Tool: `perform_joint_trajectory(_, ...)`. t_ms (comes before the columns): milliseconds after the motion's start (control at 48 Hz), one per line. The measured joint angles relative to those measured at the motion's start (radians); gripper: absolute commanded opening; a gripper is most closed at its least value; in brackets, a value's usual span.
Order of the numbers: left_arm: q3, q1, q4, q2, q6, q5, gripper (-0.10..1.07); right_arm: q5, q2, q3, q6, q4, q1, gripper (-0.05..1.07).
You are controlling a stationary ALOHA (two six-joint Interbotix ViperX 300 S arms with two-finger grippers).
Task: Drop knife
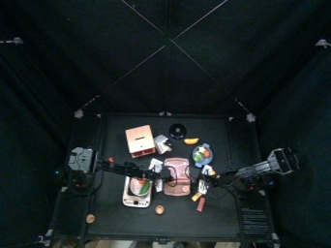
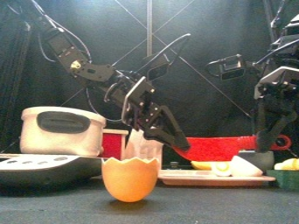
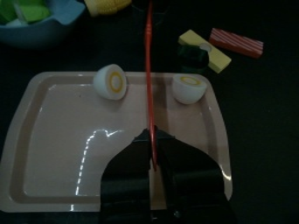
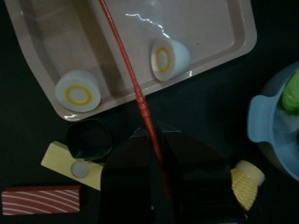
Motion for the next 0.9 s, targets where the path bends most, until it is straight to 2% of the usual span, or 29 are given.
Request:
perform_joint_trajectory(208, 0.0, 0.006, 0.002, -0.006, 0.002, -0.043, 0.43, 0.054, -0.041, -0.002, 0.0, 0.006, 0.0, 0.32)
perform_joint_trajectory(458, 0.0, 0.023, 0.0, -0.023, 0.0, -0.089, 0.76, 0.08, -0.104, 0.0, 0.0, 0.009, 0.0, 0.32)
perform_joint_trajectory(562, 0.0, 0.031, 0.0, -0.025, -0.002, -0.123, 0.84, 0.081, -0.127, 0.012, 0.0, 0.029, 0.005, 0.32)
perform_joint_trajectory(896, -0.002, 0.078, -0.044, -0.057, -0.006, -0.258, 0.85, 0.098, -0.184, 0.057, 0.003, 0.106, 0.018, 0.32)
